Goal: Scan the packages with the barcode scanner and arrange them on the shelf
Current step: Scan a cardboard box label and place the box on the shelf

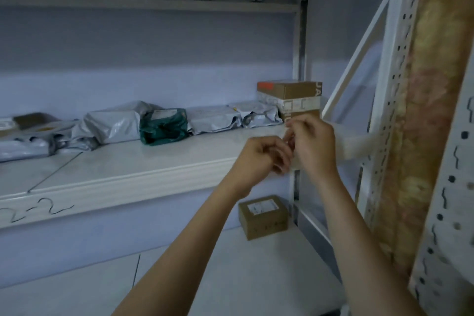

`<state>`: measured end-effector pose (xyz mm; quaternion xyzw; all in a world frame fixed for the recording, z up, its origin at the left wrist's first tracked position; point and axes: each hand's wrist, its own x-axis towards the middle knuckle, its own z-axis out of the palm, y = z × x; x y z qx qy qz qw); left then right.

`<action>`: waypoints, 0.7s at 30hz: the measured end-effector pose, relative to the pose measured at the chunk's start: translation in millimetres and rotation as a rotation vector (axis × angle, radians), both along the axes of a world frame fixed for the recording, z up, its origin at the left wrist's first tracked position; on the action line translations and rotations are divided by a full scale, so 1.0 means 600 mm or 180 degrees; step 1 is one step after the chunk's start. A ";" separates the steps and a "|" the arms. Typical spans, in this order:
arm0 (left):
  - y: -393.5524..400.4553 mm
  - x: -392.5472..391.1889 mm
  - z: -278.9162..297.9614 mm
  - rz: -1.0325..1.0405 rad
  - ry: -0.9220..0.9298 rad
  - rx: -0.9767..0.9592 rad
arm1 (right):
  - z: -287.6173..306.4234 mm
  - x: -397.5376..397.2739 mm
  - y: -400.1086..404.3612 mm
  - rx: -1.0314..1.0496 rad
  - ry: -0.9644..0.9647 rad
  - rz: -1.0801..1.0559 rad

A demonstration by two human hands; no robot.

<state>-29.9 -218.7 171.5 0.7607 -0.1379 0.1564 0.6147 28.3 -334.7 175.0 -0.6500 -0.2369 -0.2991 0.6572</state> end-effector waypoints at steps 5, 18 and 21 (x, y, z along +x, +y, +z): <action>0.054 -0.028 -0.140 0.0277 0.0714 0.0114 | -0.142 -0.038 0.027 0.0081 0.0505 -0.0118; 0.189 0.059 -0.337 0.1196 0.1902 -0.1360 | -0.356 0.104 0.047 -0.0799 0.2575 -0.0281; 0.198 0.104 -0.371 0.1255 0.2172 -0.1483 | -0.388 0.163 0.054 -0.0985 0.2894 -0.0269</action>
